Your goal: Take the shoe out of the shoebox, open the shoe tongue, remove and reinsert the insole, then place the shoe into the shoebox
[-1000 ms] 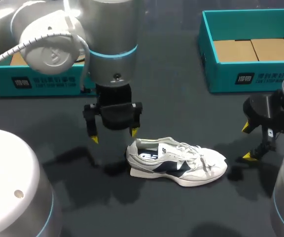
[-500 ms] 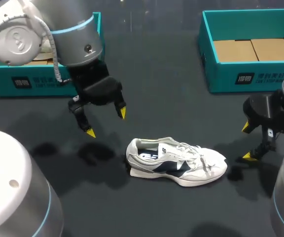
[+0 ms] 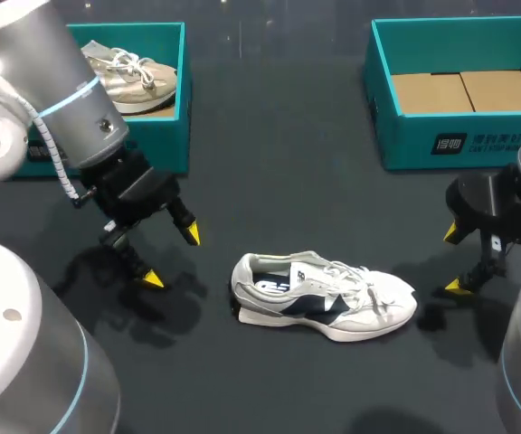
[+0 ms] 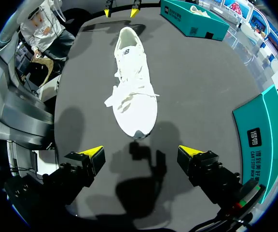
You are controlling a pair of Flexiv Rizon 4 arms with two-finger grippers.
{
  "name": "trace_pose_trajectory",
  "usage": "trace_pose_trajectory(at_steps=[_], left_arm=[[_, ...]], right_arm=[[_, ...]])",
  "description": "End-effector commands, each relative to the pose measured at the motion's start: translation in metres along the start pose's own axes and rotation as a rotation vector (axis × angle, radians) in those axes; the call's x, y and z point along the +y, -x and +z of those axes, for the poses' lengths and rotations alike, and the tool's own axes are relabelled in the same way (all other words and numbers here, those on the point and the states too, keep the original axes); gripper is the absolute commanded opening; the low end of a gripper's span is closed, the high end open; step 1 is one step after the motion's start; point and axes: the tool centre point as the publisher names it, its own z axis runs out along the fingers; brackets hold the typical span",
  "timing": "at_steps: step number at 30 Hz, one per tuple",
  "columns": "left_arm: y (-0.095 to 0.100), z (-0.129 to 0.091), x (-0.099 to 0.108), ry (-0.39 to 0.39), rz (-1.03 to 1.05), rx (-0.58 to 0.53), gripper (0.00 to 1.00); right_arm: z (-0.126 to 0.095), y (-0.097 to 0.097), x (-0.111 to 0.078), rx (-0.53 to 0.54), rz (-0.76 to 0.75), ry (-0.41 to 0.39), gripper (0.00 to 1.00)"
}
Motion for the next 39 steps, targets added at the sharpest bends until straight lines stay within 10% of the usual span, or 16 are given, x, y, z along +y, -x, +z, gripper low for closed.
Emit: trace_pose_trajectory(at_steps=[1, 8, 21, 34, 39], left_arm=[[-0.006, 0.004, 0.006, -0.173, -0.11, -0.266, 1.0], [-0.006, 0.004, 0.006, -0.173, -0.11, -0.266, 1.0], [0.006, 0.032, 0.051, -0.473, -0.221, -0.217, 1.0], [0.006, 0.038, 0.054, -0.476, -0.216, -0.171, 1.0], [0.012, 0.05, 0.063, -0.598, -0.226, -0.296, 1.0]], right_arm=[[0.0, -0.002, 0.0, -0.003, 0.0, -0.001, 1.0], [0.0, -0.002, 0.0, -0.003, 0.0, -0.001, 1.0], [0.0, -0.002, 0.0, -0.003, 0.0, -0.001, 1.0], [0.0, -0.002, 0.0, -0.003, 0.0, -0.001, 1.0], [0.0, -0.002, 0.0, -0.003, 0.0, -0.001, 1.0]])
